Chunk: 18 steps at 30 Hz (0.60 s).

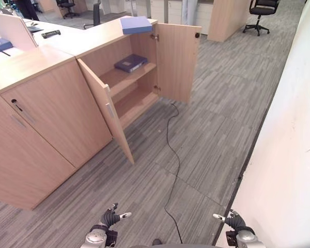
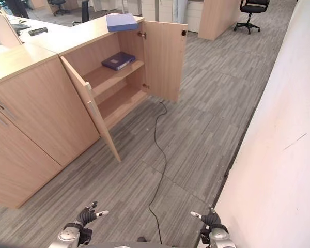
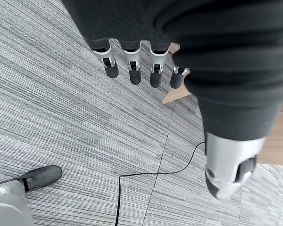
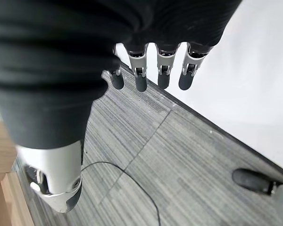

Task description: Put the empty folder in the office cabinet

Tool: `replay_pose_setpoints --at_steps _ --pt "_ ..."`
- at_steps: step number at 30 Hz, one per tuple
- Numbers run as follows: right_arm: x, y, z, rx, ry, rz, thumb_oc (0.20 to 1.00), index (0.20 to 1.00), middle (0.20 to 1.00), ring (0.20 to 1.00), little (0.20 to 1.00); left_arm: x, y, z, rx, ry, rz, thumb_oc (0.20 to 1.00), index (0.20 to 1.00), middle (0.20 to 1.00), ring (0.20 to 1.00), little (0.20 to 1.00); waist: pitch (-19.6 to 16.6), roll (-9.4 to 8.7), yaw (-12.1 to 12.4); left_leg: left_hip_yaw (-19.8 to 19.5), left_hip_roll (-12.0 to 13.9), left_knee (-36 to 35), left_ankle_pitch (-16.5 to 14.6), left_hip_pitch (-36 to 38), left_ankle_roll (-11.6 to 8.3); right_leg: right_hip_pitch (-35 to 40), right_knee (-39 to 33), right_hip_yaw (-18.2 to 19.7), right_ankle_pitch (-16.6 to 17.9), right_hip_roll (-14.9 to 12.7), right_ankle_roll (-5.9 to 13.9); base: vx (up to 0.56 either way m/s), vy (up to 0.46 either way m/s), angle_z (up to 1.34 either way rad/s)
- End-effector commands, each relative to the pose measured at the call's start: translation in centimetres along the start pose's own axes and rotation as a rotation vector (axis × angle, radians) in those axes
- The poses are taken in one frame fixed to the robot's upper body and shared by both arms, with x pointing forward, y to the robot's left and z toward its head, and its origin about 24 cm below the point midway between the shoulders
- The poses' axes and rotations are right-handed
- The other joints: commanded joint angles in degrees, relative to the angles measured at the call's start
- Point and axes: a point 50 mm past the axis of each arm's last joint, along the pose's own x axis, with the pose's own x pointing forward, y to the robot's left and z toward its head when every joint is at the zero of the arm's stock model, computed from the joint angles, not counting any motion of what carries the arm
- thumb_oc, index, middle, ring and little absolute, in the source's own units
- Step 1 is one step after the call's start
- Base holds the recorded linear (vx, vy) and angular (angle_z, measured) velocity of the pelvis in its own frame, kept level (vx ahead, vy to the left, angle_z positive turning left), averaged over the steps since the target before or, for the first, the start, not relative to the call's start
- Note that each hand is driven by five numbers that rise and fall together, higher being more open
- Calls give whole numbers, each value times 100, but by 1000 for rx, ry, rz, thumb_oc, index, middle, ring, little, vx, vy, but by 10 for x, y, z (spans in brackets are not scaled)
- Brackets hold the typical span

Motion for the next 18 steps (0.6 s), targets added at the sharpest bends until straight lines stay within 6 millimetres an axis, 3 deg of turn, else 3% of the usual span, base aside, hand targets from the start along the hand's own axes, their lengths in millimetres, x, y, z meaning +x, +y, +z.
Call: replay_pose_setpoints --at_steps 1,4,7,8,9,10,13,15,16,18 --pt "6 -11 24 -4 -67 -26 1000 1000 1000 1000 1000 13 10 37 -68 -105 41 1000 1000 1000 1000 1000 316 -104 56 -90 878 13 -390 266 -779 -187 37 352 -373 -162 365 44 -154 -1" --pt "7 -10 30 -4 -88 -21 1000 1000 1000 1000 1000 13 15 44 -72 -129 52 1000 1000 1000 1000 1000 434 -169 72 -110 1079 312 -366 128 -879 -218 103 381 -445 10 247 23 -178 -2" --pt "7 -17 39 16 -125 -43 1000 1000 1000 1000 1000 15 15 59 -52 -175 39 1000 1000 1000 1000 1000 665 -275 90 -129 1141 1729 -316 -624 -984 -160 208 294 -533 48 101 -8 -193 10" --pt "7 -17 39 16 -125 -43 1000 1000 1000 1000 1000 15 15 59 -52 -175 39 1000 1000 1000 1000 1000 661 -273 86 -134 1142 1738 -320 -634 -985 -164 209 290 -533 50 101 81 -204 34" --pt "9 -23 43 13 -124 -66 1000 1000 1000 1000 1000 16 13 63 -54 -184 35 1000 1000 1000 1000 1000 820 -326 160 -178 1178 2528 109 -1137 -921 -21 249 234 -624 73 0 114 -178 18" --pt "10 -25 44 14 -119 -73 1000 1000 1000 1000 1000 16 13 65 -53 -187 36 1000 1000 1000 1000 1000 845 -343 198 -141 1169 2647 164 -1450 -846 29 290 215 -712 80 -24 187 -197 6" --pt "10 -26 47 17 -121 -78 1000 1000 1000 1000 1000 16 14 65 -48 -186 38 1000 1000 1000 1000 1000 817 -398 410 -50 913 2308 14 -2056 -729 209 298 322 -909 111 -17 249 -40 -2" --pt "11 -25 54 16 -139 -78 1000 1000 1000 1000 1000 16 15 63 -41 -183 39 1000 1000 1000 1000 1000 827 -359 658 -164 731 1770 422 -2353 -749 472 302 518 -1119 224 -12 419 44 -26" --pt "12 -22 60 15 -149 -75 1000 1000 1000 1000 1000 16 17 62 -37 -177 46 1000 1000 1000 1000 1000 816 -304 841 -163 650 1094 653 -2593 -764 722 301 743 -1327 348 -60 488 65 -55" --pt "13 -19 65 13 -154 -70 1000 1000 1000 1000 1000 16 20 60 -41 -170 58 1000 1000 1000 1000 1000 818 -332 986 5 655 765 799 -2887 -773 956 305 982 -1527 393 -114 380 67 -34"
